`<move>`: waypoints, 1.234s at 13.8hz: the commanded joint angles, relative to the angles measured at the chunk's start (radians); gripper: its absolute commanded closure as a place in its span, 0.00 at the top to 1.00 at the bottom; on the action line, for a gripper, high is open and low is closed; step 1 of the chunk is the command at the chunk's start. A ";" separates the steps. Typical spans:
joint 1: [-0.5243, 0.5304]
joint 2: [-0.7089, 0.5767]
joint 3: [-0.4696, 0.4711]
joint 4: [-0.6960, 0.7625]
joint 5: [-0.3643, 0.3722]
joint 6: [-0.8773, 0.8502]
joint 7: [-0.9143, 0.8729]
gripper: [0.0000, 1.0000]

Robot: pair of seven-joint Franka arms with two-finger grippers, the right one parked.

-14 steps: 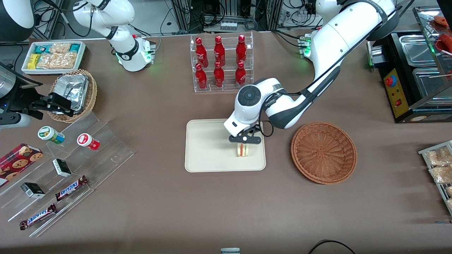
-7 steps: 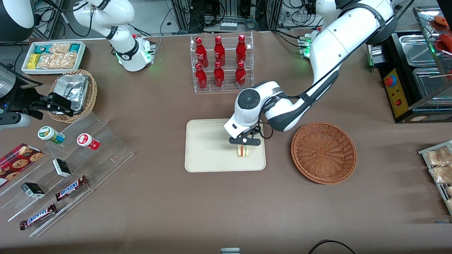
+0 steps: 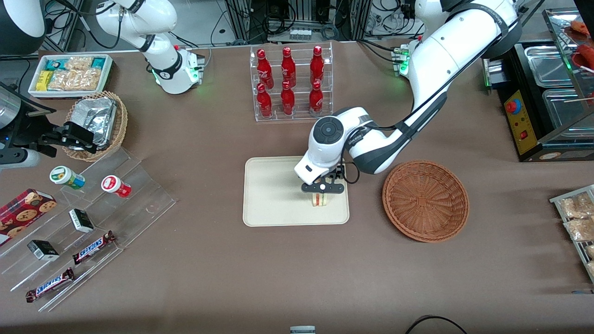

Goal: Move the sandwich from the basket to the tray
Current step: 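Lower the sandwich onto the tray and open the left gripper, then raise the open left gripper away from the sandwich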

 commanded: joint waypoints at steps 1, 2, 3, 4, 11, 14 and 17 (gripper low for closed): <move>-0.003 -0.050 -0.006 0.019 0.017 -0.061 -0.023 1.00; -0.002 -0.075 -0.006 0.022 0.015 -0.098 -0.014 1.00; 0.001 -0.104 -0.004 0.021 0.012 -0.126 -0.012 1.00; 0.004 -0.134 -0.004 0.018 0.009 -0.146 -0.012 1.00; 0.027 -0.343 0.065 0.022 -0.175 -0.232 0.011 1.00; 0.027 -0.430 0.148 0.022 -0.302 -0.288 0.109 1.00; 0.027 -0.516 0.256 0.022 -0.396 -0.368 0.338 1.00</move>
